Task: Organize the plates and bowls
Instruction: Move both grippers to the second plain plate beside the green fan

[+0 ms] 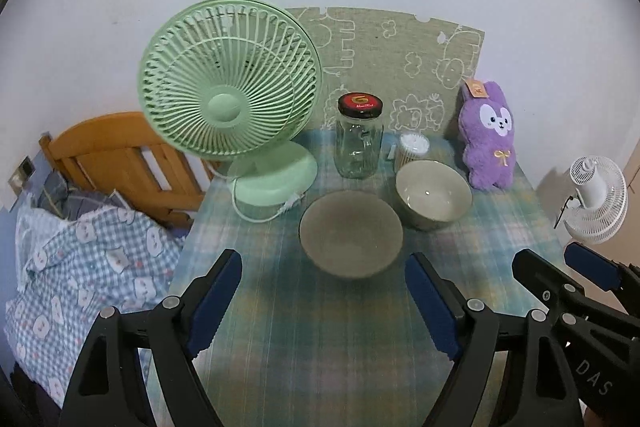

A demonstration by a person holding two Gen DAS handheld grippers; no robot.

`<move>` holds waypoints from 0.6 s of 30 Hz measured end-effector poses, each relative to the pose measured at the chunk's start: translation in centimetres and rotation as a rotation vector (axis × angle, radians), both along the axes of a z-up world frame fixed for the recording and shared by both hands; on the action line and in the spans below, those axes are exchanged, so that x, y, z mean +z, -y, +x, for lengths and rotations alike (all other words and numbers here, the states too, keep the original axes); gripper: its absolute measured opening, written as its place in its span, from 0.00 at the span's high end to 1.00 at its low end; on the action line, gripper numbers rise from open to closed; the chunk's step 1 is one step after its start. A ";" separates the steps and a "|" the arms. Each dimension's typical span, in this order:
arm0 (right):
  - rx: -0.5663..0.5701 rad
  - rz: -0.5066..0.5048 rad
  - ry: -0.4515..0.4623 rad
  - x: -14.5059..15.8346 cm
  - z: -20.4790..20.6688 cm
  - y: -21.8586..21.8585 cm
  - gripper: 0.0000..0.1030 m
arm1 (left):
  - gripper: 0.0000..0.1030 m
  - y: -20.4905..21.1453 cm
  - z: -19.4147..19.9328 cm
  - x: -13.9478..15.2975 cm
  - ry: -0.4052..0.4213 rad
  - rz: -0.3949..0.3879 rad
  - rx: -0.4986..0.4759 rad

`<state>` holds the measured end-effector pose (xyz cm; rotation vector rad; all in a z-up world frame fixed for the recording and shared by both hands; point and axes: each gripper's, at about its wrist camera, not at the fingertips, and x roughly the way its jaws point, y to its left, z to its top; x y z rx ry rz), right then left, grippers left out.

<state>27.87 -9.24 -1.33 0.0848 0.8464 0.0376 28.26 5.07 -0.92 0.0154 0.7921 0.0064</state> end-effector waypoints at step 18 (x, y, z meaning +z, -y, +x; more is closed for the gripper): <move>-0.047 -0.016 -0.022 -4.7 10.5 -2.3 0.34 | 0.29 -1.8 9.6 -5.3 -0.031 0.011 -0.031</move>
